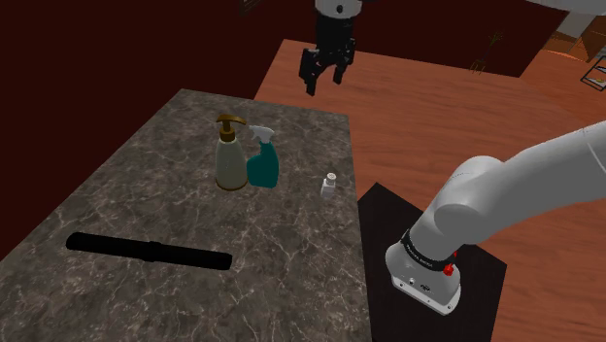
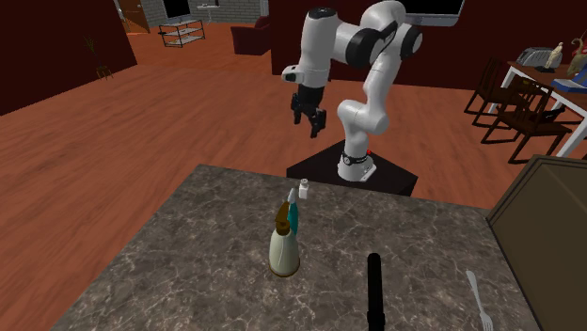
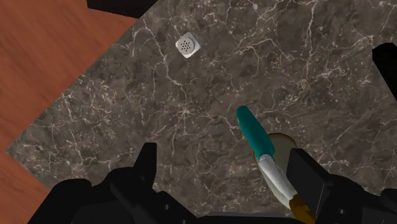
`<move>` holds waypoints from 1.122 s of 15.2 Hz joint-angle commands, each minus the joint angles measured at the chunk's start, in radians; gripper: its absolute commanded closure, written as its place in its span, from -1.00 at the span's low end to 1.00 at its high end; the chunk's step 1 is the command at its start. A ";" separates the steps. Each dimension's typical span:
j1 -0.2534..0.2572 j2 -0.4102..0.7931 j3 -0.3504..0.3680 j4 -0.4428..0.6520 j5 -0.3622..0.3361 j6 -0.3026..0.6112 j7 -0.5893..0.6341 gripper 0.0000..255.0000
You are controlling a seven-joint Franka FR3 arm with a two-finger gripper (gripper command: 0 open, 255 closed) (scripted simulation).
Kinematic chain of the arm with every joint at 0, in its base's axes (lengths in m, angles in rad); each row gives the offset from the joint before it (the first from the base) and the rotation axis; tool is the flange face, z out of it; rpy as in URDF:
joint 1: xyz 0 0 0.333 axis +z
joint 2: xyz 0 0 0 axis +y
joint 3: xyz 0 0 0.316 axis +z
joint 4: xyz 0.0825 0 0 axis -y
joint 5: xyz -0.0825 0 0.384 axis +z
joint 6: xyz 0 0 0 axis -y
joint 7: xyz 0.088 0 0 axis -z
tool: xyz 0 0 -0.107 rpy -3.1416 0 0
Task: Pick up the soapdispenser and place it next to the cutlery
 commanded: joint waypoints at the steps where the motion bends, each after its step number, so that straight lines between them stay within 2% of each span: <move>1: 0.002 0.070 0.014 0.031 0.004 0.031 0.015 -1.00; 9: 0.018 0.365 0.076 0.209 -0.005 0.116 0.089 -1.00; 17: 0.057 0.683 0.116 0.474 -0.051 0.134 0.162 -1.00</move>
